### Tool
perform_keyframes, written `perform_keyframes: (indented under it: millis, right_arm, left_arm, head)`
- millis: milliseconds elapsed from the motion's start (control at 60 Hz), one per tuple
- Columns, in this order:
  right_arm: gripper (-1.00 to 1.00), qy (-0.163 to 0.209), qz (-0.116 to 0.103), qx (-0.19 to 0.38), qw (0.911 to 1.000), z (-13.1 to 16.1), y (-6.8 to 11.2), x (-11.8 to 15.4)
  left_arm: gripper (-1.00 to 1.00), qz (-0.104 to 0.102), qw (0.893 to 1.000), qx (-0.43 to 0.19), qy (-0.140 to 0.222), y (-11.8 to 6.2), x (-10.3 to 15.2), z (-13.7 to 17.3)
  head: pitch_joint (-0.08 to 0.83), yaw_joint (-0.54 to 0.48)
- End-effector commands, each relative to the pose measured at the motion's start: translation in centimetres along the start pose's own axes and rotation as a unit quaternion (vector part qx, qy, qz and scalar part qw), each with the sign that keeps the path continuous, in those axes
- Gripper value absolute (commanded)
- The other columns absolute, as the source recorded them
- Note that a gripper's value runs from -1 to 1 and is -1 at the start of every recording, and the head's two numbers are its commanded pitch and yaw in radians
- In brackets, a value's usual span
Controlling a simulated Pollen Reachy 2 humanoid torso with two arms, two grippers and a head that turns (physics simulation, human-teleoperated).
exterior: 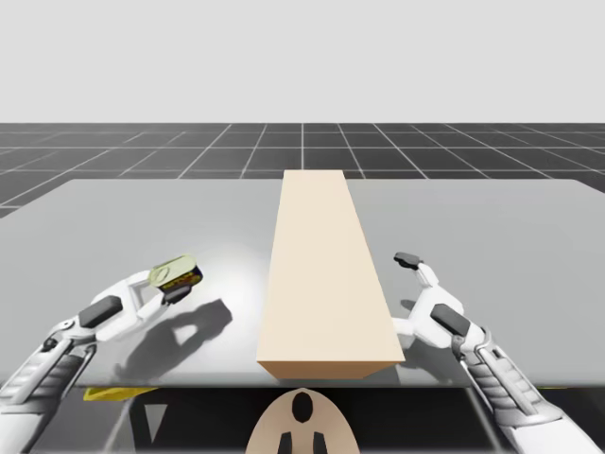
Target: Retrieve the object from inside the box.
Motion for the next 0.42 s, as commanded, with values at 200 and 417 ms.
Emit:
perform_keyframes:
  millis: [200, 417]
  right_arm:
    - [-1.00, -0.001, 0.000, -0.006, 1.0000, 0.3, -0.5, 0.1]
    - [-1.00, 0.008, 0.005, -0.015, 0.9998, 0.1, -0.5, -0.2]
  left_arm:
    - [1.00, -0.102, 0.989, 0.067, -0.083, 4.3, 10.4, 0.2]
    - [1.00, -0.130, 0.977, 0.107, -0.134, 7.2, 16.8, -3.0]
  head:
    - [0.004, -0.05]
    - [0.007, -0.06]
